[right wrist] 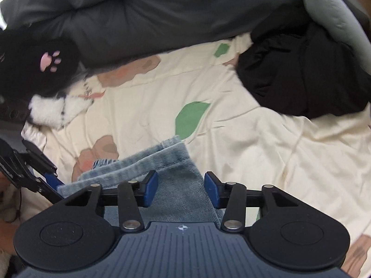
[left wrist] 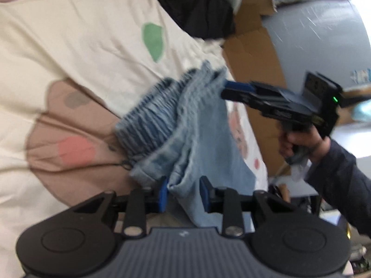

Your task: Fold clothes

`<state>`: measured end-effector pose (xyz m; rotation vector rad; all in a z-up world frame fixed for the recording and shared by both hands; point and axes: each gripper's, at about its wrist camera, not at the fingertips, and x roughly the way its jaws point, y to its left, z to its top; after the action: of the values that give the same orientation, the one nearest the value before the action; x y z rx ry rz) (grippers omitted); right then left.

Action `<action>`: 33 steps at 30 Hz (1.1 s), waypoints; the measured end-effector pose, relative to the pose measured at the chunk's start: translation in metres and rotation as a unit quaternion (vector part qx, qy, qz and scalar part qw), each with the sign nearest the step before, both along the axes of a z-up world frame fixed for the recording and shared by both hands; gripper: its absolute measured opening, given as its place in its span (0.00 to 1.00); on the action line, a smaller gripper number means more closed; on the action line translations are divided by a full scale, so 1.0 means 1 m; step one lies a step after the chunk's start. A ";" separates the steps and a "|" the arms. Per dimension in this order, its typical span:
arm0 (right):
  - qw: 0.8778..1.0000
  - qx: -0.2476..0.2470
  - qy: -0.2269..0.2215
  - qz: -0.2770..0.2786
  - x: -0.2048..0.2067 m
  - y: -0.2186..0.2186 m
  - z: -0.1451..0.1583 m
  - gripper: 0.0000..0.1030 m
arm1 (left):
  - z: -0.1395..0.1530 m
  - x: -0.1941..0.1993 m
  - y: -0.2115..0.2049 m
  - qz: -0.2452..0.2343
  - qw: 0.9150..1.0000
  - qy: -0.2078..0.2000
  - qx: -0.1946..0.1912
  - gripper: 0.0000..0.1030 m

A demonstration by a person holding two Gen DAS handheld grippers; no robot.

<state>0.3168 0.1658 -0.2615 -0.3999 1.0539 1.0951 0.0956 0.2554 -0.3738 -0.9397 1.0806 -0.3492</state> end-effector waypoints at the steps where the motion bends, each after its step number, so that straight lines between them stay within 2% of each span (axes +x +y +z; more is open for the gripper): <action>1: 1.000 -0.004 -0.003 0.005 0.000 0.002 -0.002 0.39 | -0.001 0.001 -0.002 -0.009 1.000 -0.001 -0.001 0.29; 2: 1.000 -0.004 -0.001 0.005 0.001 0.002 -0.003 0.33 | 0.001 0.001 -0.004 -0.010 1.000 -0.001 0.005 0.26; 4: 1.000 -0.003 -0.003 0.000 0.005 0.000 -0.002 0.17 | 0.003 -0.001 -0.006 -0.007 1.000 0.001 0.007 0.11; 5: 1.000 0.000 -0.005 -0.001 0.006 -0.002 0.000 0.05 | 0.004 -0.002 -0.004 -0.003 1.000 0.001 0.003 0.11; 6: 1.000 0.004 -0.008 -0.002 0.007 -0.003 0.003 0.02 | 0.006 -0.005 -0.003 -0.001 1.000 -0.007 -0.003 0.11; 10: 1.000 0.023 0.007 0.007 0.008 -0.004 0.015 0.01 | 0.016 -0.012 -0.004 -0.016 1.000 -0.026 -0.001 0.10; 17: 0.999 0.030 -0.015 -0.005 0.011 0.005 0.017 0.00 | 0.017 -0.014 0.001 0.007 0.999 -0.028 0.019 0.10; 19: 1.000 0.017 -0.013 -0.009 0.015 0.009 0.013 0.02 | 0.008 -0.011 0.001 0.003 0.999 -0.008 0.035 0.11; 20: 1.000 0.015 -0.008 -0.005 0.016 0.011 0.012 0.02 | 0.004 -0.010 0.002 0.000 0.999 0.004 0.043 0.16; 21: 1.000 0.014 0.000 0.000 0.018 0.012 0.011 0.08 | 0.003 -0.012 0.004 0.002 0.999 0.015 0.048 0.21; 22: 1.000 0.014 0.004 0.011 0.018 0.013 0.011 0.16 | 0.003 -0.014 0.006 0.004 0.999 0.016 0.048 0.26; 23: 1.000 0.013 0.008 0.024 0.018 0.014 0.011 0.41 | 0.004 -0.016 0.008 0.006 0.999 0.017 0.049 0.32; 24: 0.999 0.010 0.009 0.038 0.016 0.015 0.011 0.55 | 0.004 -0.018 0.009 0.007 0.999 0.018 0.050 0.38; 25: 0.999 0.008 0.010 0.051 0.016 0.016 0.011 0.56 | 0.004 -0.019 0.010 0.007 0.998 0.018 0.053 0.54; 26: 0.998 0.003 0.012 0.063 0.016 0.017 0.010 0.56 | 0.005 -0.019 0.009 0.007 0.998 0.014 0.057 0.65; 29: 0.996 -0.018 0.021 0.087 0.018 0.024 0.003 0.56 | 0.003 -0.015 0.006 -0.001 0.998 0.001 0.059 0.65; 33: 0.992 -0.042 0.035 0.111 0.020 0.036 -0.012 0.56 | -0.011 -0.006 0.005 0.013 0.998 0.006 0.061 0.65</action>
<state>0.3367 0.2019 -0.2738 -0.5600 1.1406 1.2718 0.0895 0.2603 -0.3849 -0.8469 1.0873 -0.2535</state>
